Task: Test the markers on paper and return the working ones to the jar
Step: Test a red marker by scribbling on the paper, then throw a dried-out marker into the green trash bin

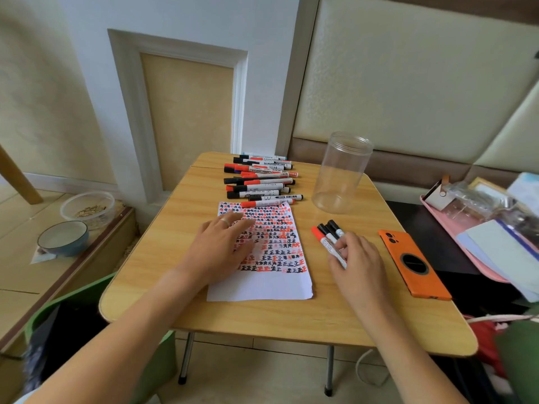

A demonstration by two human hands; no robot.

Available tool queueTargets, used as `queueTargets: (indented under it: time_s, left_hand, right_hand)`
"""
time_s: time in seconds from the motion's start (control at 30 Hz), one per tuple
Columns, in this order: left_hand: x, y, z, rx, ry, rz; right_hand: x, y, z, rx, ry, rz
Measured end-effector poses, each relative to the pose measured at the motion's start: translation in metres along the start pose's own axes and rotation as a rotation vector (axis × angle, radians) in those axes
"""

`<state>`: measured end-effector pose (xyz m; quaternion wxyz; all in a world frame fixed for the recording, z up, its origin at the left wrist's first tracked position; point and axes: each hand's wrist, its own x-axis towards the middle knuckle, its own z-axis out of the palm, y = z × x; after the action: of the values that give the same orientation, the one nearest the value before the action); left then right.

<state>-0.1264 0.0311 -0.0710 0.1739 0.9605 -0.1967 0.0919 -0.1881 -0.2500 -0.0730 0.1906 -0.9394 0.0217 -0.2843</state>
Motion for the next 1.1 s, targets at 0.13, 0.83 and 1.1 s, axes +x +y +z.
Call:
queueTargets:
  time_s: [0.13, 0.83, 1.1]
  left_hand:
    - [-0.003, -0.011, 0.007, 0.010, -0.088, -0.025]
    - [-0.005, -0.006, 0.010, -0.003, -0.059, -0.055]
    - [-0.003, -0.007, 0.013, 0.002, -0.021, -0.039]
  right_hand:
    - [-0.001, 0.006, 0.002, -0.113, 0.047, -0.013]
    - [0.113, -0.091, 0.081, -0.036, -0.216, -0.288]
    - [0.129, -0.103, 0.102, -0.134, -0.242, -0.407]
